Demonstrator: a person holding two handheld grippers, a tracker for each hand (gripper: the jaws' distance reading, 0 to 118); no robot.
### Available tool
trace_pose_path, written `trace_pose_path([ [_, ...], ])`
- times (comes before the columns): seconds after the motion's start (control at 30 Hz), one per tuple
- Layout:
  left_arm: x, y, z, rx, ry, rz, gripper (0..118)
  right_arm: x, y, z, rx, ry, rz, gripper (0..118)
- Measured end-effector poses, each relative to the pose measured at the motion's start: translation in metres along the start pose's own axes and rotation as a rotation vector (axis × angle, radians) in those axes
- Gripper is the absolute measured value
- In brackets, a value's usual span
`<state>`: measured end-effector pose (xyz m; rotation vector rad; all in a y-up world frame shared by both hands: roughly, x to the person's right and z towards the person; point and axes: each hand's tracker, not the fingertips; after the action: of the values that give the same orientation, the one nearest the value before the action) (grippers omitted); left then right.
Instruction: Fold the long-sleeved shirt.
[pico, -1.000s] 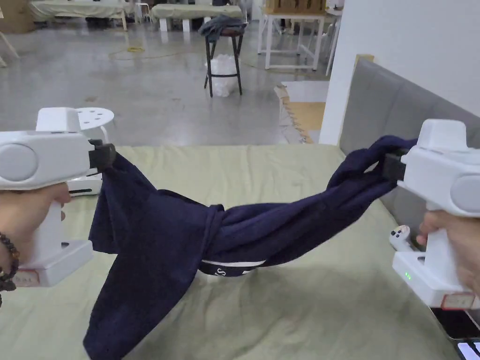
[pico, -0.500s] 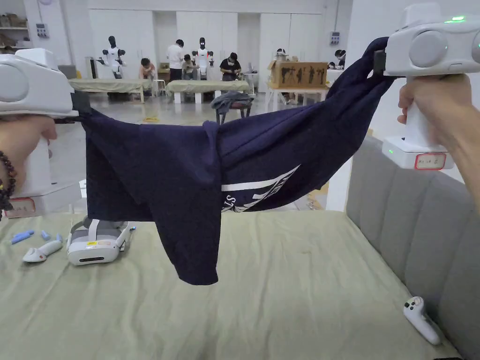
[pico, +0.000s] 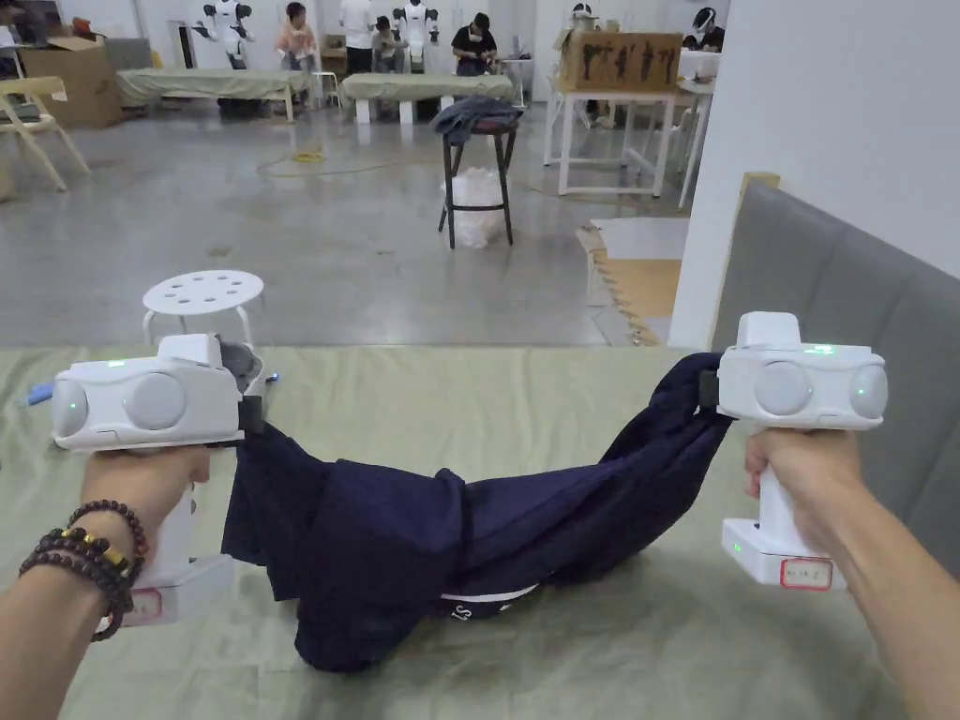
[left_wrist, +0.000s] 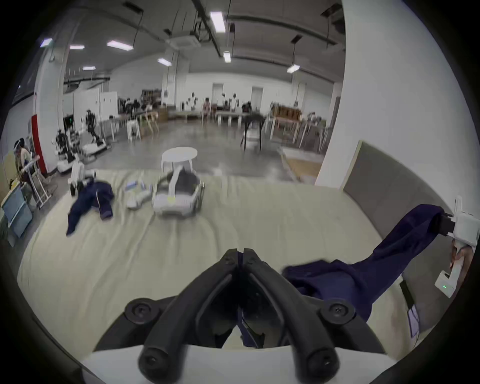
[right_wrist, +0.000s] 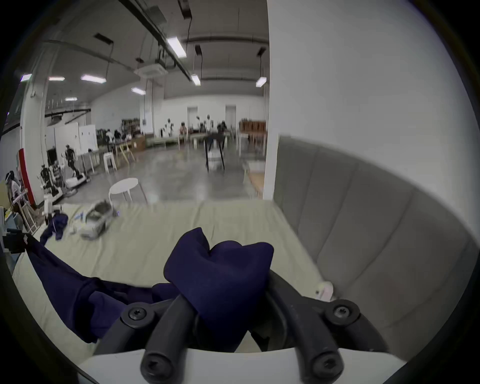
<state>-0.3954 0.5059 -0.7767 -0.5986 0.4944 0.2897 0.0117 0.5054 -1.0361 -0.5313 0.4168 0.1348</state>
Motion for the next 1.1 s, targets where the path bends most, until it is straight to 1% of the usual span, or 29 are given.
trace_pose_path([
  [0.03, 0.0, -0.009, -0.003, -0.023, 0.006, -0.004, 4, 0.001, -0.01, -0.001, -0.004, 0.009, -0.001, 4],
  [0.1, -0.006, -0.019, -0.001, -0.011, 0.003, 0.001, 4, 0.003, -0.027, 0.004, 0.009, 0.003, 0.012, 4],
  [0.17, -0.011, -0.032, 0.013, -0.014, 0.011, 0.039, 4, 0.01, -0.039, 0.029, 0.014, -0.005, 0.012, 4],
  [0.27, -0.017, -0.063, 0.053, -0.005, -0.008, 0.03, 4, 0.022, -0.073, 0.074, 0.023, 0.007, 0.01, 4],
  [0.3, -0.018, -0.079, 0.067, -0.01, -0.012, -0.003, 4, 0.027, -0.089, 0.092, 0.025, 0.02, 0.007, 4],
  [0.37, -0.025, -0.111, 0.087, -0.015, -0.001, -0.001, 4, 0.035, -0.12, 0.12, 0.004, 0.037, -0.016, 4],
  [0.4, -0.027, -0.131, 0.097, -0.028, 0.006, 0.001, 4, 0.04, -0.141, 0.125, -0.014, 0.053, -0.017, 4],
  [0.47, -0.035, -0.171, 0.1, -0.083, 0.007, -0.007, 4, 0.041, -0.178, 0.138, -0.086, 0.043, -0.025, 4],
  [0.5, -0.037, -0.195, 0.098, -0.128, 0.027, -0.008, 4, 0.041, -0.202, 0.141, -0.144, 0.047, -0.001, 4],
  [0.6, -0.041, -0.24, 0.082, -0.246, 0.02, -0.002, 4, 0.034, -0.261, 0.123, -0.336, 0.032, 0.04, 4],
  [0.67, -0.047, -0.257, 0.07, -0.275, 0.016, 0.004, 4, 0.031, -0.288, 0.107, -0.418, 0.028, 0.065, 4],
  [0.7, -0.049, -0.263, 0.066, -0.273, 0.027, 0.01, 12, 0.03, -0.295, 0.101, -0.438, 0.028, 0.069, 5],
  [0.73, -0.059, -0.265, 0.06, -0.271, 0.015, 0.032, 29, 0.031, -0.298, 0.099, -0.441, 0.048, 0.057, 16],
  [0.77, -0.065, -0.263, 0.061, -0.263, -0.001, 0.075, 62, 0.032, -0.296, 0.104, -0.437, 0.052, 0.04, 41],
  [0.8, -0.069, -0.259, 0.064, -0.271, -0.017, 0.115, 103, 0.033, -0.288, 0.118, -0.422, 0.067, 0.008, 89],
  [0.83, -0.071, -0.255, 0.069, -0.262, -0.009, 0.105, 110, 0.035, -0.282, 0.129, -0.382, 0.097, -0.026, 114],
  [0.87, -0.071, -0.252, 0.084, -0.2, -0.021, 0.108, 104, 0.036, -0.276, 0.14, -0.326, 0.116, -0.037, 118],
  [0.9, -0.072, -0.243, 0.091, -0.139, -0.029, 0.08, 101, 0.036, -0.267, 0.155, -0.262, 0.134, -0.046, 116],
  [0.93, -0.074, -0.238, 0.096, -0.13, -0.008, 0.049, 101, 0.038, -0.261, 0.164, -0.243, 0.124, -0.032, 116],
  [0.97, -0.074, -0.232, 0.1, -0.127, 0.006, 0.028, 99, 0.037, -0.256, 0.171, -0.248, 0.119, -0.025, 113],
  [1.0, -0.033, -0.219, 0.14, -0.111, 0.014, 0.003, 84, 0.035, -0.25, 0.179, -0.246, 0.122, -0.022, 95],
  [1.03, -0.023, -0.212, 0.154, -0.084, 0.007, -0.007, 57, 0.033, -0.245, 0.186, -0.226, 0.132, -0.015, 62],
  [1.07, -0.016, -0.206, 0.163, -0.073, -0.005, -0.006, 15, 0.039, -0.243, 0.189, -0.198, 0.141, -0.011, 14],
  [1.1, -0.01, -0.2, 0.169, -0.067, -0.015, 0.001, 3, 0.037, -0.24, 0.192, -0.184, 0.145, -0.012, 1],
])
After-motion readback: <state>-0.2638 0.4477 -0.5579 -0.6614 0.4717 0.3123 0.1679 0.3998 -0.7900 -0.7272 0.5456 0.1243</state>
